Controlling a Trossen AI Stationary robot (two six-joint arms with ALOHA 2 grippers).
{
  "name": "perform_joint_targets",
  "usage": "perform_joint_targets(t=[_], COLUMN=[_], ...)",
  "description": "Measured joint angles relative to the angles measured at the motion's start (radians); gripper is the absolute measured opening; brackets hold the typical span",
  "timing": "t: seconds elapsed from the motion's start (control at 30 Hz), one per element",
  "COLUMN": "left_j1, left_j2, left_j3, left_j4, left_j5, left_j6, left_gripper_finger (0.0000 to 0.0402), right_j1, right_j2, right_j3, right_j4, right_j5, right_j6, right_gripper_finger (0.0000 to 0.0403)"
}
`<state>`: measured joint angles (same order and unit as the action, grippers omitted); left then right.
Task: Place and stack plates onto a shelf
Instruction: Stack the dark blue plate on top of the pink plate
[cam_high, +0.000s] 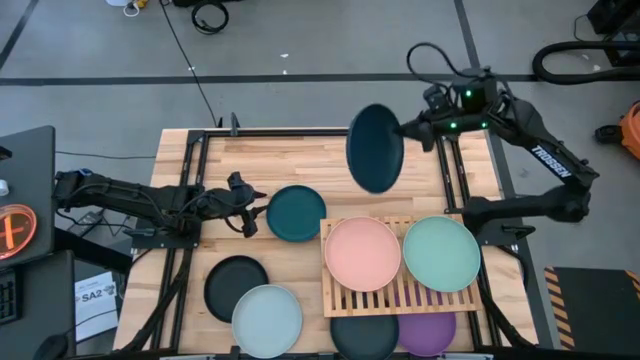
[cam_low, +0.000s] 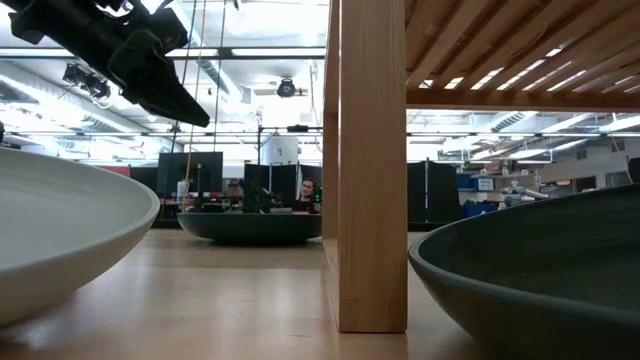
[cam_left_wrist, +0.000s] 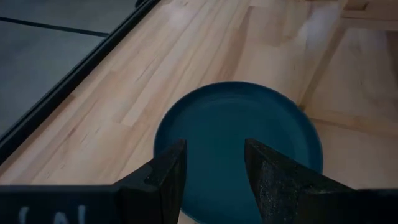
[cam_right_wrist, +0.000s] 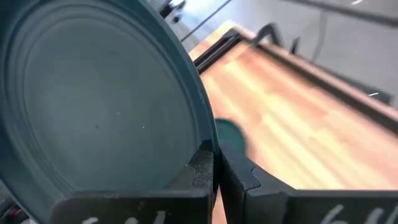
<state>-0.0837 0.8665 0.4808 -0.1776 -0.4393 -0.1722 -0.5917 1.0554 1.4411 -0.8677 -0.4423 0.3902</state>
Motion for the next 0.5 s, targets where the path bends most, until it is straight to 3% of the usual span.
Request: perform_joint_targets(t=[0.33,0.5], left_j1=[0.0,0.0], left_j2=[0.0,0.0], left_j3=[0.0,0.0], left_j4=[0.0,0.0], left_j5=[0.0,0.0], left_j6=[0.0,0.0], left_gripper_finger=[0.0167,0.0167], right_j1=[0.248,0.354], right_j2=[0.008,0.029], right_j3=[0.0,-0.001], right_j4=[-0.021,-0.029], right_j5=[0.006,0.071], right_j6=[0.027,0.037], right_gripper_finger=[0.0014,0.0014])
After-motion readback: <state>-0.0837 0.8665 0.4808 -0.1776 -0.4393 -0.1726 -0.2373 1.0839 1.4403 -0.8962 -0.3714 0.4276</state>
